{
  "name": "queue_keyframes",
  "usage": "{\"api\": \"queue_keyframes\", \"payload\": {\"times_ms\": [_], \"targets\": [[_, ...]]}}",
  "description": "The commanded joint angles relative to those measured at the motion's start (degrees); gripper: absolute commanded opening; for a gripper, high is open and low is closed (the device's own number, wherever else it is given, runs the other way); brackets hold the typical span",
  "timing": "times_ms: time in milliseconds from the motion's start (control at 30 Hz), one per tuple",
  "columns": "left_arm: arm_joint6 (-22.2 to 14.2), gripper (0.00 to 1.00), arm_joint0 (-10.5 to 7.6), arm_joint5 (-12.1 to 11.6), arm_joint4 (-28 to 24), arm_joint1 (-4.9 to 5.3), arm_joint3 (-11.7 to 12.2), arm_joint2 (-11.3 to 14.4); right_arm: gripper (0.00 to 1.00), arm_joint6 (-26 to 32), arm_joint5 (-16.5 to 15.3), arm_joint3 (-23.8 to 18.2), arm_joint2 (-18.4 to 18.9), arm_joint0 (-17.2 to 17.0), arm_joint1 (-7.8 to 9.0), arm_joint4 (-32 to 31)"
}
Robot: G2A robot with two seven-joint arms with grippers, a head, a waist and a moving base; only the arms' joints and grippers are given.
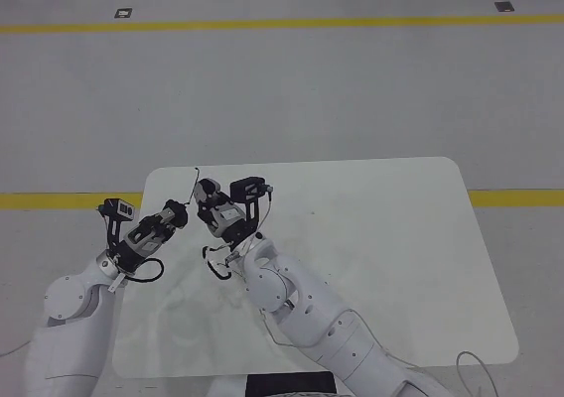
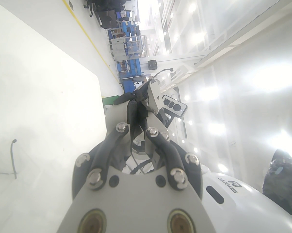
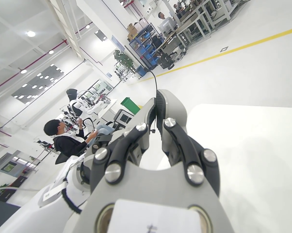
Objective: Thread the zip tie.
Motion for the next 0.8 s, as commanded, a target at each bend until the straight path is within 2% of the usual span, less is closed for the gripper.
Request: {"api": "queue_keyframes", "payload": {"times_ms": [0, 767], "targets": [[0.00, 0.00, 0.00, 0.00, 0.00, 0.00, 0.00, 0.00, 0.00, 0.11, 0.00, 0.12, -0.03, 0.03, -0.04, 0.02], [0.00, 0.00, 0.00, 0.00, 0.00, 0.00, 0.00, 0.00, 0.00, 2.59, -0.31, 1.19, -0.36, 0.50, -0.48, -0.05]]}}
